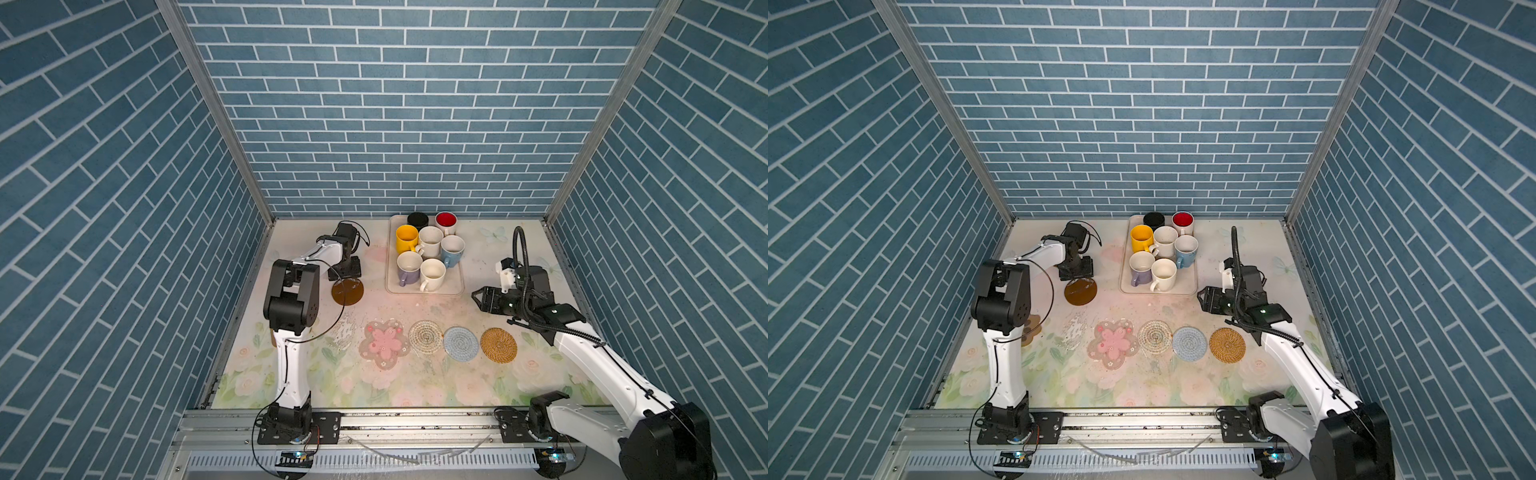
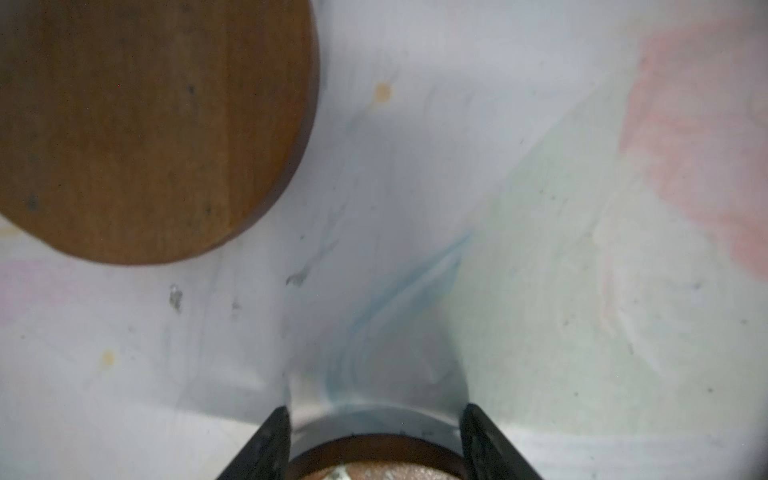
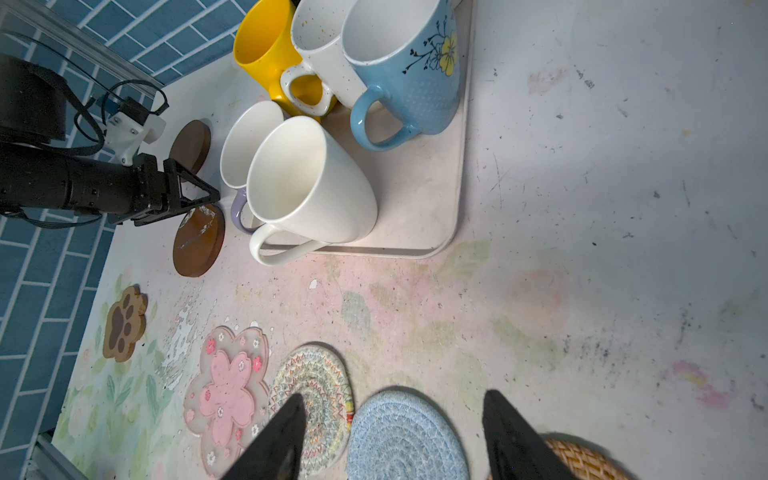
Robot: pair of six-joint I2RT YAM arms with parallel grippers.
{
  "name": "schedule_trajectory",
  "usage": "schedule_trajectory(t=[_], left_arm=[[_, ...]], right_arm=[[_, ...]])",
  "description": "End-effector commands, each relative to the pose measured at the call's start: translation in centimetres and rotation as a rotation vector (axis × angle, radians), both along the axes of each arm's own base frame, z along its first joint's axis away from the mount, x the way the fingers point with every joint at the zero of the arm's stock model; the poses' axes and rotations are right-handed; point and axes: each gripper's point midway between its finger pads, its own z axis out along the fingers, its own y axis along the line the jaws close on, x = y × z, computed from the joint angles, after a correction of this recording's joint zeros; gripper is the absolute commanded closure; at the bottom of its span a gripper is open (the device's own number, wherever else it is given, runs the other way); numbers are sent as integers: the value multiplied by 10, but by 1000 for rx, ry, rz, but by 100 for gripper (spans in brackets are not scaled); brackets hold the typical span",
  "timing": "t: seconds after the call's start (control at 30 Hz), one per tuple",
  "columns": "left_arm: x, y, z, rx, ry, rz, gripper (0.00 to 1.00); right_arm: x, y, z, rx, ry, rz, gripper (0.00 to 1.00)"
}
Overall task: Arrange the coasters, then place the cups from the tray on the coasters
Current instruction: 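Drag the scratched brown wooden coaster with left gripper toward the pink flower coaster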
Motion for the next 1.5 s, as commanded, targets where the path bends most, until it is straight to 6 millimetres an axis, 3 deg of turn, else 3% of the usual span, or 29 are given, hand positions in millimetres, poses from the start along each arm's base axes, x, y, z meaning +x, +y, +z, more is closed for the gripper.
schedule_trajectory(t=[0.0,0.43,0.77,1.0,1.3,1.47], left_arm=[[-19,5,0,-9,5,37,34],[-89,20,-9,-11,-2,101,36],[-125,18,-8,-35,-37,111,36],[-145,16,-15,-25,-43,112,37],[-159,-4,-1,-7,-87,71,37],[-161,1,7,35,-89,77,36]], right_arm=[[-5,7,-3,24,18,36,32],[-14,39,11,47,7,132,34],[-22,75,-3,54,32,214,34],[-24,88,-5,50,42,255,34],[-27,92,-10,40,61,283,35],[-26,93,-6,40,51,291,35]])
